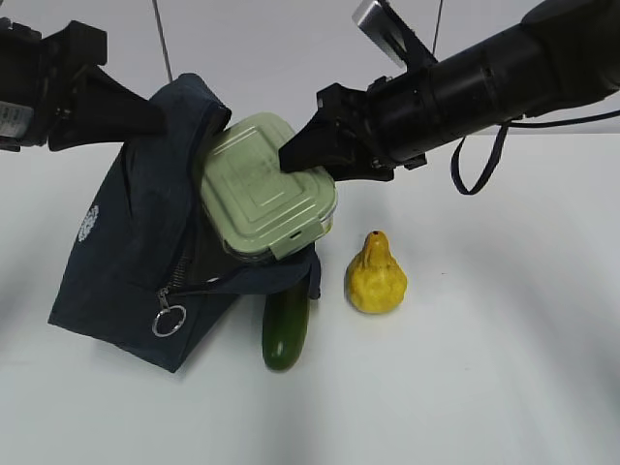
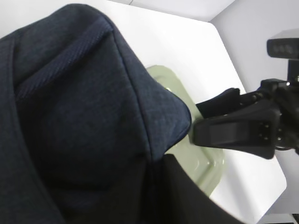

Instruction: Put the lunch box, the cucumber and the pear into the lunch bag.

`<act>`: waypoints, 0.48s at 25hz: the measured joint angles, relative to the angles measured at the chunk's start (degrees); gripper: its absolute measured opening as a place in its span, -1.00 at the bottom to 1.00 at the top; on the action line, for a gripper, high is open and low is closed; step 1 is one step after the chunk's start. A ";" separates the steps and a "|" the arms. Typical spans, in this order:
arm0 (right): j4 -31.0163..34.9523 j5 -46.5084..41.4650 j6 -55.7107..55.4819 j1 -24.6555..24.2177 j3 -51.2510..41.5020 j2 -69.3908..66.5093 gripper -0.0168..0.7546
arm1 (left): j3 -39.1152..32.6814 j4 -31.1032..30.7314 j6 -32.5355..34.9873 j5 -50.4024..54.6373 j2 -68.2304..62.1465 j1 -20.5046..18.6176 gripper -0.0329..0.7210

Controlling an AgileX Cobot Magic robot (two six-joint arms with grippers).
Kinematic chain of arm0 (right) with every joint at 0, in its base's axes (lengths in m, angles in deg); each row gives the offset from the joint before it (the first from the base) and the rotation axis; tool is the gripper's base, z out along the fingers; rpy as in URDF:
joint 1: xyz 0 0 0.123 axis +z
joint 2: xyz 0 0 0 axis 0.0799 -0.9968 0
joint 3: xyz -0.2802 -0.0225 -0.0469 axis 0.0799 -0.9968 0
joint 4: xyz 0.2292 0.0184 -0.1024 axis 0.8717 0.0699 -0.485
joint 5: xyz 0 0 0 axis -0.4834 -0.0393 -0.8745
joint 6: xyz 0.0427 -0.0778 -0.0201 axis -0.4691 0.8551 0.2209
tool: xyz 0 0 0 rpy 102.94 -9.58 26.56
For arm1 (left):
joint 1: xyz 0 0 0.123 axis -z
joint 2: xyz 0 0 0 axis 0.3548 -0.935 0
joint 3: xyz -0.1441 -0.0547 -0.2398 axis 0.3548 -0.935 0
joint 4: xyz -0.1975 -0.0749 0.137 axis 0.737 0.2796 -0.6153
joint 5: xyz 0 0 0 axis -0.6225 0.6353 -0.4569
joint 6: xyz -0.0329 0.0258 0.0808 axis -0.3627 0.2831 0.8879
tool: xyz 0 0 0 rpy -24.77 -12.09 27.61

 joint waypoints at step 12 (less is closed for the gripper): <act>2.83 0.77 0.84 2.25 0.00 -0.90 0.05 | 0.00 4.02 1.50 3.31 -2.19 0.05 -0.86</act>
